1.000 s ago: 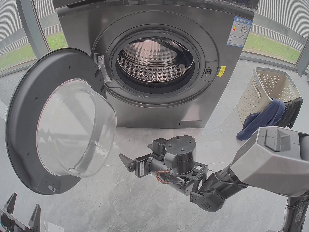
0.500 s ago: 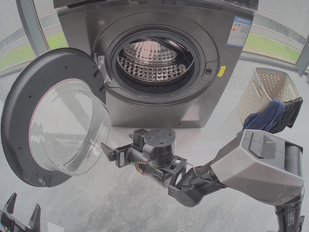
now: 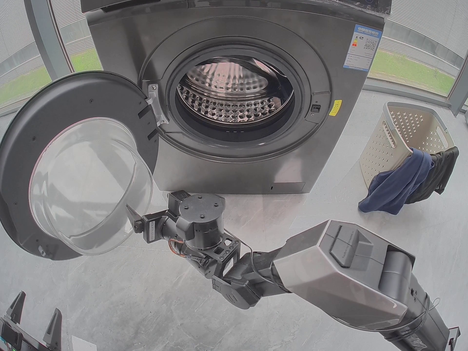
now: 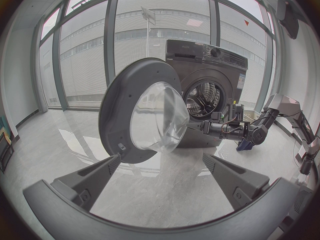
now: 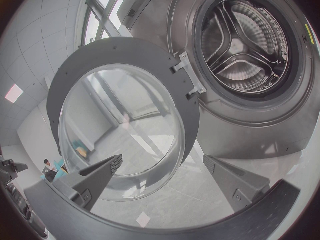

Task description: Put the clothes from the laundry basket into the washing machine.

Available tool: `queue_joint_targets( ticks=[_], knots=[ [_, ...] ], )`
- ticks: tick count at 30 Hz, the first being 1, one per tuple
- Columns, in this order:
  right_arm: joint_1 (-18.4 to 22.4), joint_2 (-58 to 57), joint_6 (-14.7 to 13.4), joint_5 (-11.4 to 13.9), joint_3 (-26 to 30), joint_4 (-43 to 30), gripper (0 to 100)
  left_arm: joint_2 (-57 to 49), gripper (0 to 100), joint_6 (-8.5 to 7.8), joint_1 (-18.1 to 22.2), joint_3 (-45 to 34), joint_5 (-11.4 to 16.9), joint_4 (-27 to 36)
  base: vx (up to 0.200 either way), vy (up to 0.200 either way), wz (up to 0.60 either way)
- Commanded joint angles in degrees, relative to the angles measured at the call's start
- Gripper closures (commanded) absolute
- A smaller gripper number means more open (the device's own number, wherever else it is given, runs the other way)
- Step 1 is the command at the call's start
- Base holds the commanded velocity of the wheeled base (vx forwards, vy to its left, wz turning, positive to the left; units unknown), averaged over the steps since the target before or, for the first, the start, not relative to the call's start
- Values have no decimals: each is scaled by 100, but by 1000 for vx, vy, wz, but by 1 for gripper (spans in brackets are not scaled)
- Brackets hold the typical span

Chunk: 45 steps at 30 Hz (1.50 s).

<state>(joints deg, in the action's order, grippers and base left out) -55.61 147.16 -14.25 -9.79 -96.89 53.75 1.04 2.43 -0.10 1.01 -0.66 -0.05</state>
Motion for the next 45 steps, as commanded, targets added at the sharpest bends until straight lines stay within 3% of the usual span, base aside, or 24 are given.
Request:
queue_joint_targets(
  ticks=[1,4,5,12,16,18,20,21,23,29,38,40,41,44,45],
  knots=[
    [138,-48,-8,-111,65,-31,0,-95,0,4,1,-92,-4,-4,0,0,0],
    [288,-469,-8,-164,548,-31,0,-95,0,4,1,-92,-4,-4,0,0,0],
    [437,-926,1,-164,1076,-5,0,-95,0,4,1,-92,-4,5,0,0,0],
    [1017,-3001,63,-190,3343,-40,0,-95,0,4,1,-92,-4,-4,0,0,0],
    [1721,-4451,599,-234,5198,13,0,-95,0,-5,1,-92,-4,-4,0,0,0],
    [2160,-5198,652,-243,5989,13,0,-95,0,-5,1,-92,-4,-4,0,0,0],
    [2283,-5365,669,-243,6147,13,0,-95,0,4,1,-92,-4,5,0,0,0],
    [2714,-5840,704,-208,6551,22,0,-95,0,-5,1,-92,-4,5,0,0,0],
    [3065,-6367,801,-172,6903,-14,0,-95,0,-14,1,-92,-4,-4,0,0,0],
    [3443,-7474,836,-181,7835,-22,0,-95,0,-14,1,-92,-4,-4,0,0,0],
    [4392,-8784,898,-155,9109,-57,0,-95,0,-14,1,-92,-4,5,0,0,0],
    [4797,-9382,968,-49,9672,-66,0,-95,0,-5,1,-92,-4,5,0,0,0],
    [4885,-9566,968,3,9689,-207,0,-95,0,-5,1,-92,-4,5,0,0,0],
    [5166,-10832,959,267,9680,-1534,0,-95,0,-5,1,-92,-4,5,0,0,0],
    [5166,-10832,959,267,9680,-1534,0,-95,0,-5,1,-92,-4,5,0,0,0]
  ],
)
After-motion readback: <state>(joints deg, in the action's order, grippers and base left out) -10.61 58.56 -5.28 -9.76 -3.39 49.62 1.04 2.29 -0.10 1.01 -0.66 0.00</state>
